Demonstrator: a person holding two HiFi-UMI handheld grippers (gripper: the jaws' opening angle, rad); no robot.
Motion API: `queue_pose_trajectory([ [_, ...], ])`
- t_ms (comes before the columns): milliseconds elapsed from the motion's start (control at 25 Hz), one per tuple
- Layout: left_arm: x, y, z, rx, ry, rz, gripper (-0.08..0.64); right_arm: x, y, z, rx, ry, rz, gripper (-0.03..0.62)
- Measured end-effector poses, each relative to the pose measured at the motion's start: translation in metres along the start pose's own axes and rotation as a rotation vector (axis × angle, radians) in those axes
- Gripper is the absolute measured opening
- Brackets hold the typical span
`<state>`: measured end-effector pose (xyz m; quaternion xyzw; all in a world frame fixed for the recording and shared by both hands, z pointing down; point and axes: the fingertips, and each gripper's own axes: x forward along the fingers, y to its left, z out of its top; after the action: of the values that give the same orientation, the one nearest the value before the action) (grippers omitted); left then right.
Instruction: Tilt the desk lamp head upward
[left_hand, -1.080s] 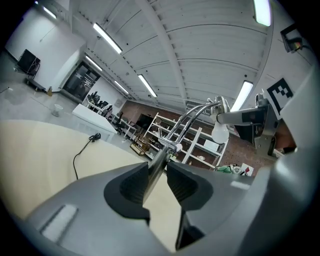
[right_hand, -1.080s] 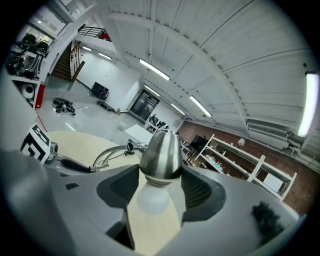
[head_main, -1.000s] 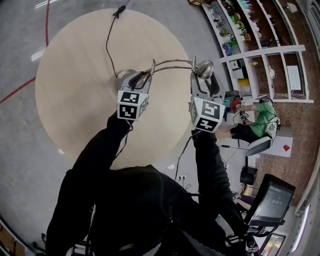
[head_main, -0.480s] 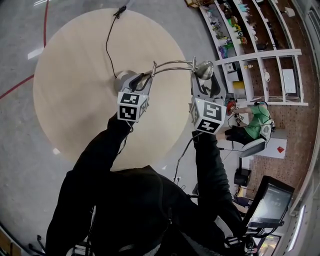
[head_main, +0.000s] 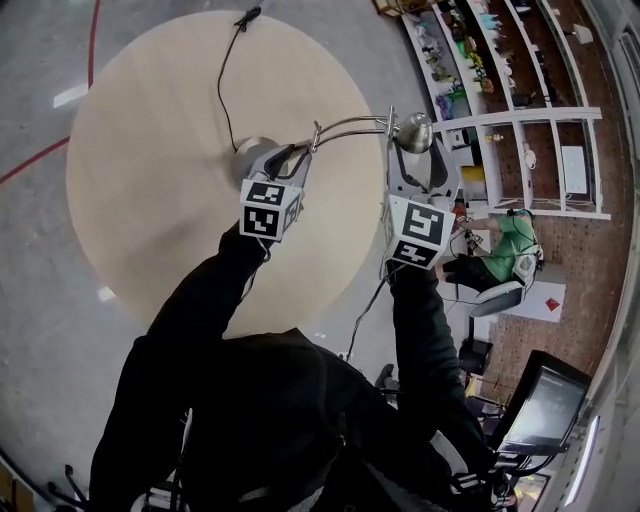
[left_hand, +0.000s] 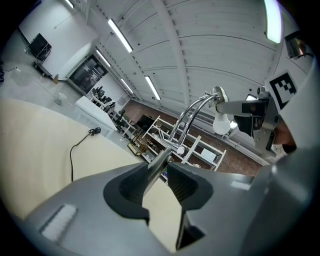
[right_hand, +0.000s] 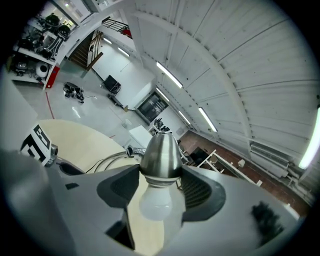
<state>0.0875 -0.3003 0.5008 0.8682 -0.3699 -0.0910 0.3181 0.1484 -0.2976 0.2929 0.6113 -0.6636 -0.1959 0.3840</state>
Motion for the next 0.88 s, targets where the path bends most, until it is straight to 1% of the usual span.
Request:
queue_pose_trajectory([
  [80,0.000,0.000,0.000,-0.018,-0.006,-0.001,0.124,0.000,0.002,0.004,-0.023,-0.004,0.001,0.278],
  [200,-0.001,0.002,-0.001,-0.043,-0.016,0.002,0.126,0.001,0.005,0.007,-0.032,-0.009,0.006,0.278],
  [360,-0.002,0.001,-0.001,-0.045,-0.013,0.000,0.126,0.001,0.007,0.015,-0.032,-0.032,0.003,0.278],
  [560,-0.004,0.002,-0.001,-0.040,0.003,0.001,0.126,0.001,0.013,0.030,-0.018,-0.073,0.011,0.278],
  [880,-0.008,0.004,0.000,-0.061,-0.006,0.017,0.126,-0.002,0.015,0.035,0.021,-0.108,0.014,0.276],
])
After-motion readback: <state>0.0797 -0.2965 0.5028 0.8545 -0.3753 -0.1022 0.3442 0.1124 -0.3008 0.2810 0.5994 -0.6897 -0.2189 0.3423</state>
